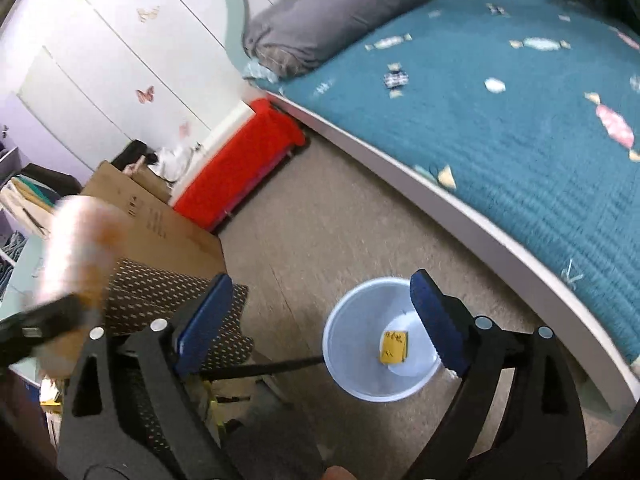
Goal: Collect trash
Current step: 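Carry both bags to the white bin and open both tools over it, then return both tools to the table toward the remaining trash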
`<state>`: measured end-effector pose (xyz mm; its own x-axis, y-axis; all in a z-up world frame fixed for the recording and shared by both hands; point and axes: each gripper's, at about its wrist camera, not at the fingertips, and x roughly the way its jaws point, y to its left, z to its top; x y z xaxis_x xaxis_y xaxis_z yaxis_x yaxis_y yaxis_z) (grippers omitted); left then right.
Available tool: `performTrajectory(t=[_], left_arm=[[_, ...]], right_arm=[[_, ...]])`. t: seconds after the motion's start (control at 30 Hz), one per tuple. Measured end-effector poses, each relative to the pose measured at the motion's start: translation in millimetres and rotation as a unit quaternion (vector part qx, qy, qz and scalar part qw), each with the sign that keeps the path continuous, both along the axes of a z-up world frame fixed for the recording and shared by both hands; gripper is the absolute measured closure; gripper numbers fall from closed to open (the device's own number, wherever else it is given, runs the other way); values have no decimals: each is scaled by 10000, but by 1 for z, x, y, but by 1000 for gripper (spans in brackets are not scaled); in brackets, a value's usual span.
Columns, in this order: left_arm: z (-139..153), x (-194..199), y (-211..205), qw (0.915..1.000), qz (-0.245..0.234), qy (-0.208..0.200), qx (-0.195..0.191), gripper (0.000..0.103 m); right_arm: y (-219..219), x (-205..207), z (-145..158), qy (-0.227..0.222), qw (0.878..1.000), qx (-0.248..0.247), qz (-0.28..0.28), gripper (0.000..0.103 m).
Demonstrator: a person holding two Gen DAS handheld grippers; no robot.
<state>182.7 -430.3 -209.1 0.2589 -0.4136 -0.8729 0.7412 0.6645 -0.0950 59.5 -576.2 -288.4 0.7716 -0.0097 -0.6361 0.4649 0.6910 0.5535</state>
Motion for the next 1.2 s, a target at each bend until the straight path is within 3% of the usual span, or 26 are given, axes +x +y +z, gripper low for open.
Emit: performTrajectory(t=[0.07,0.27,0.6,0.8,1.2], left_arm=[[-6,7,-2,9999,112,60,57,13],[-2,17,22,9974,714,108,-60,12],[41,-19,73,9928,912,-685,-364,10],[69,-42,118,9846,1132,-1222,-526,9],[108,-71,237,9630,1841,-1719,-958,9]], right_arm=[[0,-3,10,-115,9999,-50,-34,10],[8,-7,20,-64,9998,-145,-93,6],[47,-11,60,-20,9970,-772,-80,6],[88,-11,103,-154,9930,-1149,234,6],[201,3,171,-396,9730,-1834,1346,6]])
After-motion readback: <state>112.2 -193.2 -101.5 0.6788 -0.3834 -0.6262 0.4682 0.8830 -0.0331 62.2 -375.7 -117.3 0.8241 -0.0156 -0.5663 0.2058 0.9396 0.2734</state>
